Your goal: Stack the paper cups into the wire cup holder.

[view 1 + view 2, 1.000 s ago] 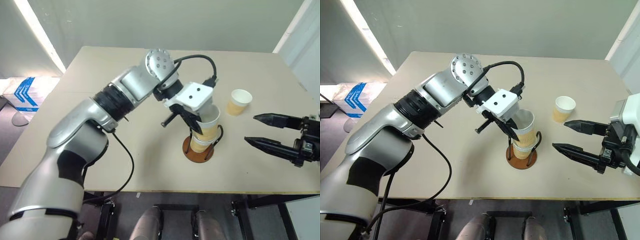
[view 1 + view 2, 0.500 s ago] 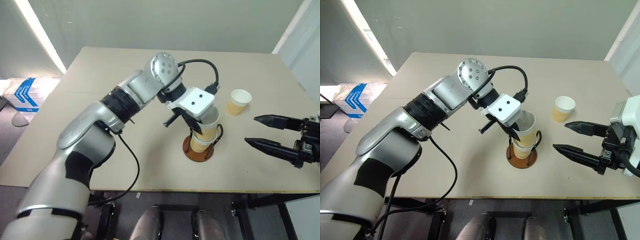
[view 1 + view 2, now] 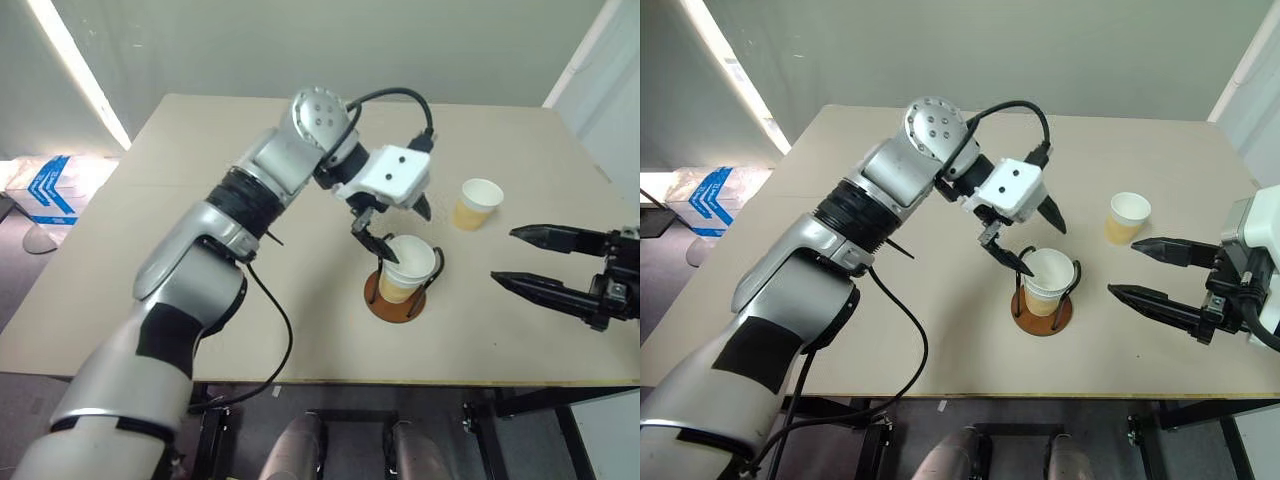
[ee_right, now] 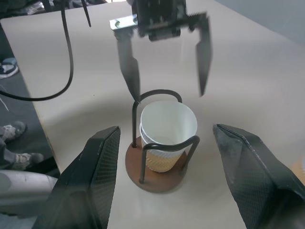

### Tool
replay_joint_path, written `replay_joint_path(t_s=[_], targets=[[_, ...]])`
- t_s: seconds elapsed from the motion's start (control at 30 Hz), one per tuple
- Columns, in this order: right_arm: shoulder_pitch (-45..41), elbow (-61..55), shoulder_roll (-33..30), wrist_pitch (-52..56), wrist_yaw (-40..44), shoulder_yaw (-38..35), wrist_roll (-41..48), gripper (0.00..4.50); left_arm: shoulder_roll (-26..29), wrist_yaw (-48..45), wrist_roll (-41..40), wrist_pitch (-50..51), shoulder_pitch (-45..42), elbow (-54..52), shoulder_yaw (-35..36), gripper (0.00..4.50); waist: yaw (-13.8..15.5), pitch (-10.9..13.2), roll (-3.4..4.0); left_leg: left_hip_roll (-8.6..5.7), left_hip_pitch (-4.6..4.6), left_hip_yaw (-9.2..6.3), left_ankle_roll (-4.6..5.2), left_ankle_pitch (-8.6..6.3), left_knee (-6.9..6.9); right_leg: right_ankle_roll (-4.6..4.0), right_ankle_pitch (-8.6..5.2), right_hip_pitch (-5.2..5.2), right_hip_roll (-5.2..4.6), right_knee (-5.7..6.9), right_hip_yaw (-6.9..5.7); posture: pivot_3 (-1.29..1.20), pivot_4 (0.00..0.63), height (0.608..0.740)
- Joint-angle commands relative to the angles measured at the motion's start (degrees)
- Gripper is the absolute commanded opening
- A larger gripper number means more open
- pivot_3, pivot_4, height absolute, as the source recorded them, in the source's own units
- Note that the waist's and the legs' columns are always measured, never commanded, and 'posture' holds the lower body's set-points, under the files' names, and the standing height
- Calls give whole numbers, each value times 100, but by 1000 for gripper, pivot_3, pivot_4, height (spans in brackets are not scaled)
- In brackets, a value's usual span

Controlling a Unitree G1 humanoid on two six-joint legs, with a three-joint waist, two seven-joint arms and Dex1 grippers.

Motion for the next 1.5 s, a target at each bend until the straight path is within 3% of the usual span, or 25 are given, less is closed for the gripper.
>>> replay_joint_path(t_s=[0.03, 0.13, 0.23, 0.3, 0.5, 0.63, 0.87, 1.2, 1.3, 1.5], targets=[[-367, 274, -216, -320, -29, 439, -424, 3302, 125, -102, -262, 542, -321, 49, 827, 4469, -5, 0, 1, 0, -1, 0, 0, 0, 1, 0, 0, 0, 0, -1, 0, 0, 150, 740], [-783, 663, -354, -453, 30, 1038, -732, 3302, 245, 100, -382, 1030, -217, 32, 1357, 4469, -21, -1, 3, 0, 3, 4, 1, -1, 3, 4, 3, 1, 0, -1, 2, 0, 150, 740], [-1170, 1132, -498, -790, 265, 1784, -1355, 3849, 441, 348, -536, 1748, 135, -362, 1791, 4500, -25, -2, 5, 2, 4, 3, 0, 0, 3, 5, 3, 0, 2, -1, 1, 0, 150, 740], [-1469, 1428, -525, -1063, 391, 2253, -1767, 4480, 565, 533, -597, 2169, 435, -744, 1989, 4500, -36, -5, 10, 1, 5, 5, -1, 0, 4, 5, 3, 0, 2, -1, 1, 0, 150, 740], [-3225, 2996, -266, -1864, 458, 4311, -3874, 4480, 680, 2042, -901, 3358, 1639, -2211, 2852, 4500, -74, -6, 15, 3, 12, 5, -2, 26, 14, 6, 24, 0, 2, 6, 1, 0, 150, 740], [-4142, 4175, 39, -2798, 1036, 5483, -5268, 4480, 838, 3007, -519, 3517, 2084, -2783, 2987, 4500, -62, -6, 15, 3, 17, 3, 1, 37, 11, -4, 31, 1, 5, 6, -1, 0, 150, 740], [-5185, 5974, 757, -4054, 1783, 6355, -6611, 4480, 1016, 3421, -496, 3800, 2091, -3215, 3001, 4500, -81, -4, 18, 3, 16, -3, -7, 45, 6, -34, 48, -2, 4, -1, -1, 0, 150, 740], [-6288, 8240, 1768, -5279, 1944, 6628, -7697, 4480, 1178, 3334, -559, 3953, 2186, -3277, 2963, 4500, -93, -2, 22, 4, 21, -18, -30, 53, -24, -82, 64, -14, 6, 2, -5, 0, 150, 740], [-6519, 8836, 2011, -5616, 1876, 6682, -7991, 3933, 1198, 3328, -598, 3979, 2204, -3321, 2969, 4500, -88, -2, 22, 4, 22, -23, -39, 58, -46, -92, 69, -20, 5, -1, -8, 0, 150, 740], [-6904, 9945, 2442, -6076, 1540, 6725, -8423, 1798, 1361, 2978, -826, 4062, 2364, -3417, 3016, 4500, -89, -1, 22, 5, 19, -25, -69, 83, -97, -109, 79, -47, 5, -2, -9, 0, 150, 740]])
